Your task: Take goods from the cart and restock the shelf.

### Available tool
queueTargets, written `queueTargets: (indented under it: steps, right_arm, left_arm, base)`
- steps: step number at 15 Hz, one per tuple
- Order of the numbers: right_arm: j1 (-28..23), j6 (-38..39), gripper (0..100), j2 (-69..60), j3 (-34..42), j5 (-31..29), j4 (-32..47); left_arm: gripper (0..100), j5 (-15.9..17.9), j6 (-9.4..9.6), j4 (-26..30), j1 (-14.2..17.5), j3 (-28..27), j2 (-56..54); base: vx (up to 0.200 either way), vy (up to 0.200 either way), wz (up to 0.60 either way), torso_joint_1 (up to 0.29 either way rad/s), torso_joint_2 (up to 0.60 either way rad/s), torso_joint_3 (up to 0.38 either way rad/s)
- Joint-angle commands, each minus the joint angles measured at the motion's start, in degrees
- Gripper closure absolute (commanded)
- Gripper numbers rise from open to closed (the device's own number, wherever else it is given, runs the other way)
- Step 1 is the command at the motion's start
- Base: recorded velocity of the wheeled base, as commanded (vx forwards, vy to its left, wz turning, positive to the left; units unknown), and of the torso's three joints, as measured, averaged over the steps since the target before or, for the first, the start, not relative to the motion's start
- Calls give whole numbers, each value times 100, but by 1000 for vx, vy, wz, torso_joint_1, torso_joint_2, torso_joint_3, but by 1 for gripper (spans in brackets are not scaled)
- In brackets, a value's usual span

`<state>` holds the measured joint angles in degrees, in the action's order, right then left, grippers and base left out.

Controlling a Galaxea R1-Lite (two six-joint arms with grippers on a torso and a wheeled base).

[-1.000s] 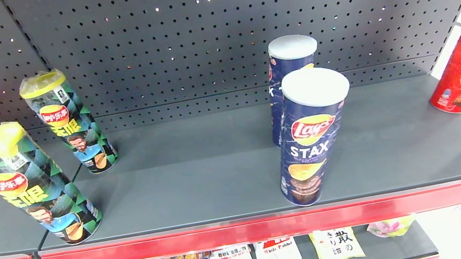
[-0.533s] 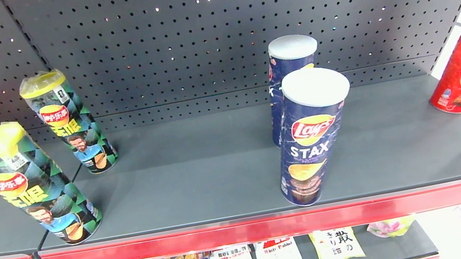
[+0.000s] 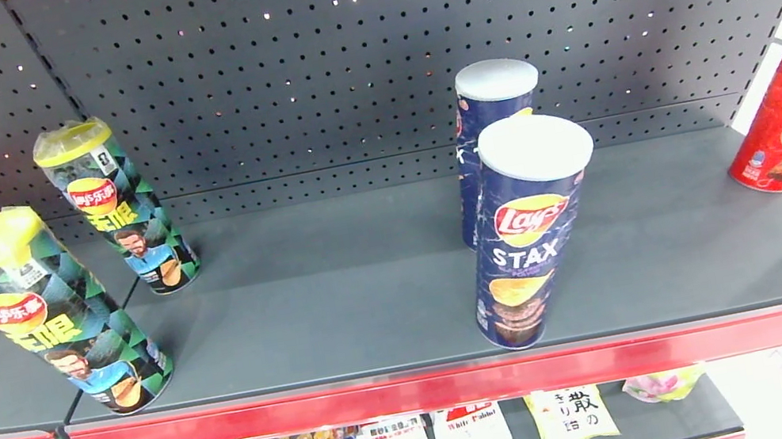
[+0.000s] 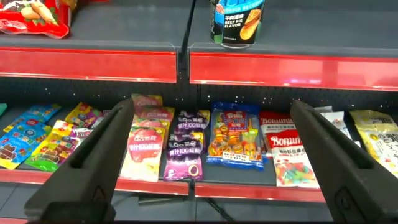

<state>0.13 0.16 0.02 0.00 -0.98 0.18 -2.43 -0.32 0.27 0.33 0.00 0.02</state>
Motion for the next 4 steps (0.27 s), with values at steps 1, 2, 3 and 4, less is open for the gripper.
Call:
queueTargets:
  steps: [1,2,3,4]
  right_arm:
    - [-5,2,0,6,0,1,-1]
    - [4,-16,0,6,0,1,-1]
    - [4,-16,0,6,0,1,-1]
    - [4,-16,0,-2,0,10,-1]
  left_arm:
    - [0,-4,-3,0,2,0,-2]
    - [0,5,-3,0,2,0,6]
    - [0,-4,-3,0,2,0,-2]
    - [0,-4,-3,0,2,0,-2]
  base:
    - [0,0,0,0,0,0]
    - [0,0,0,0,0,0]
    - [0,0,0,0,0,0]
    - [0,0,0,0,0,0]
